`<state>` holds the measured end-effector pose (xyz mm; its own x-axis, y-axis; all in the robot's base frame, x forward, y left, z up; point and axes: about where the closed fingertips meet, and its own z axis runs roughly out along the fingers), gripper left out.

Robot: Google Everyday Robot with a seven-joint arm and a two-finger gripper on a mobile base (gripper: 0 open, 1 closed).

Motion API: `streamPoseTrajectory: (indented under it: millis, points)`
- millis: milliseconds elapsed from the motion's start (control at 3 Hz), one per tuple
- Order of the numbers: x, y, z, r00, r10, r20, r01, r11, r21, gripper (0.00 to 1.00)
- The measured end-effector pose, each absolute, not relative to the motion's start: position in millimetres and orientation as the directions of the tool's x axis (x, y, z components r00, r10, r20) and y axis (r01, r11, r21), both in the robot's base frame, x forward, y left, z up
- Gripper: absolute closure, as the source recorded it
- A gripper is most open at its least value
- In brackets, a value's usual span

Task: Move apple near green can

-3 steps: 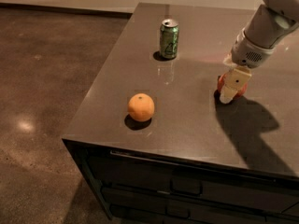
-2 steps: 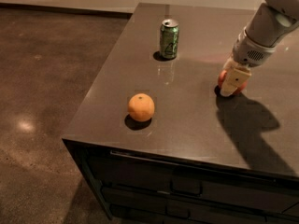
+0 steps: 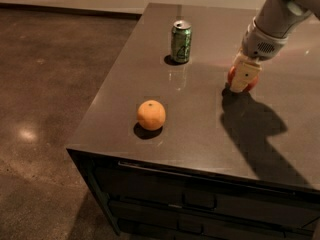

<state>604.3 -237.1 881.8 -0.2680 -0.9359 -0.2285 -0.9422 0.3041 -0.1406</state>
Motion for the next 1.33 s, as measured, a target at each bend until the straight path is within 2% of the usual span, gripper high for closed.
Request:
streamPoseTrajectory:
  millis: [333, 667, 1000, 1333]
  points:
    - [631, -205, 893, -0.215, -0.939, -0.267, -0.948, 0.267, -0.175, 1.00]
    - [663, -171, 898, -0.169, -0.936, -0.310, -0.945, 0.243, -0.218, 1.00]
    - [703, -145, 887, -0.143, -0.931, -0.337, -0.934, 0.240, -0.265, 0.97]
    - [722, -140, 880, -0.140, -0.933, -0.332, -0.924, 0.243, -0.294, 0.77]
